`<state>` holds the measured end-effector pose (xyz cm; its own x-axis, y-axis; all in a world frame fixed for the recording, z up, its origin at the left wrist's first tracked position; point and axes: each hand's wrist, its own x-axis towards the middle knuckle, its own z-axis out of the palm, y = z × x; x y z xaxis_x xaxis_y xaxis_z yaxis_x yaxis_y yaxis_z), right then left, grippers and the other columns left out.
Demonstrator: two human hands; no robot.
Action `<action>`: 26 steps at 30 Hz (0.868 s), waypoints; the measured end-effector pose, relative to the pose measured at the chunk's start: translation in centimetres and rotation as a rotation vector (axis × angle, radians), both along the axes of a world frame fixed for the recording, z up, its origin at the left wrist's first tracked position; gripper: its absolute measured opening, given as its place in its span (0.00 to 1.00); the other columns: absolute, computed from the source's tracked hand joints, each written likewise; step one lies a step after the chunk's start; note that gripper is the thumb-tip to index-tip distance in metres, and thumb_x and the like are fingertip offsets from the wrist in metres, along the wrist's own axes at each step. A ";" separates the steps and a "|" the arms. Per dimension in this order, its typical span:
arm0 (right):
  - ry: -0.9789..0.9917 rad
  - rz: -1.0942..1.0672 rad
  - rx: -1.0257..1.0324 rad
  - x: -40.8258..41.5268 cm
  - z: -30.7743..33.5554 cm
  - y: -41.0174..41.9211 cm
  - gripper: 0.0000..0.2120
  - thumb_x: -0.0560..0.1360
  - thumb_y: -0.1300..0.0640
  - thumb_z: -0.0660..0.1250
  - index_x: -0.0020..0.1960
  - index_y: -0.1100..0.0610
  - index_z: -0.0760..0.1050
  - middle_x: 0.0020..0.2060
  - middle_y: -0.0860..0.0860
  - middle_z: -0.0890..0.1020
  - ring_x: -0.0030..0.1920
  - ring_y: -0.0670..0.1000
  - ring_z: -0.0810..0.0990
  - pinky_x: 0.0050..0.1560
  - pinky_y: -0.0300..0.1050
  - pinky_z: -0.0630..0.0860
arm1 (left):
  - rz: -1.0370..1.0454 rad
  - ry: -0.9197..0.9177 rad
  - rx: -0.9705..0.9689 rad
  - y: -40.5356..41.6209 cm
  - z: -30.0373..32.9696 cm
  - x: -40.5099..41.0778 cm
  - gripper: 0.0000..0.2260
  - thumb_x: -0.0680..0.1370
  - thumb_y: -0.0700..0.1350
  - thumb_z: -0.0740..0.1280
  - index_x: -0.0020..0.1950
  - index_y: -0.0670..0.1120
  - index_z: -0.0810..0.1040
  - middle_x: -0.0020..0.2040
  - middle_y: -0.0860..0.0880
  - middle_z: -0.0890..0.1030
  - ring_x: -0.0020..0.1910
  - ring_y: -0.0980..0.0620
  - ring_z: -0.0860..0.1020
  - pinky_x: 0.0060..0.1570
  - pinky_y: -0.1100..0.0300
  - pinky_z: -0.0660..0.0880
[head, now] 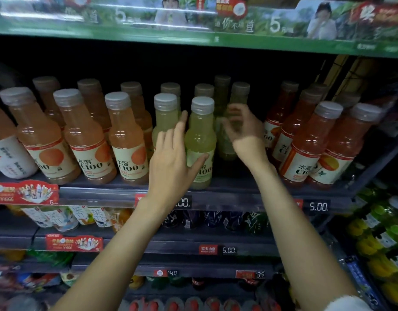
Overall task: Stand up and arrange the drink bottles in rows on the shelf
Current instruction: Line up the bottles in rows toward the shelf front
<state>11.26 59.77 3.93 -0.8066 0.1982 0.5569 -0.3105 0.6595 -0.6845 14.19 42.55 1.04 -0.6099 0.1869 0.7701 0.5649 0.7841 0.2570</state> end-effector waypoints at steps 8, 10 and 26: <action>-0.049 0.115 0.166 -3.8 1.4 -1.5 0.01 0.76 0.57 0.66 0.47 0.55 0.75 0.36 0.45 0.76 0.36 0.43 0.76 0.37 0.27 0.68 | 0.181 0.012 -0.018 2.5 1.9 -0.3 0.32 0.77 0.54 0.67 0.73 0.37 0.62 0.41 0.41 0.81 0.34 0.42 0.80 0.25 0.59 0.70; -0.062 0.198 0.061 -4.2 1.4 -1.3 0.05 0.75 0.58 0.68 0.51 0.55 0.76 0.39 0.46 0.79 0.42 0.45 0.79 0.38 0.30 0.72 | 0.170 -0.001 0.009 2.6 1.8 -0.5 0.33 0.76 0.55 0.65 0.75 0.41 0.58 0.42 0.41 0.81 0.35 0.41 0.80 0.27 0.55 0.73; -0.061 0.200 0.129 -4.5 1.6 0.1 0.14 0.75 0.58 0.68 0.59 0.57 0.75 0.48 0.52 0.84 0.49 0.49 0.82 0.50 0.44 0.77 | 0.078 -0.033 0.017 2.9 2.7 -0.6 0.35 0.74 0.58 0.66 0.74 0.39 0.64 0.40 0.42 0.81 0.31 0.43 0.79 0.27 0.62 0.63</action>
<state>6.75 59.89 5.49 -0.8554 -0.0389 0.5165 -0.4048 0.6724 -0.6197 13.57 45.44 3.73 -0.6475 0.1246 0.7518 0.4931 0.8207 0.2887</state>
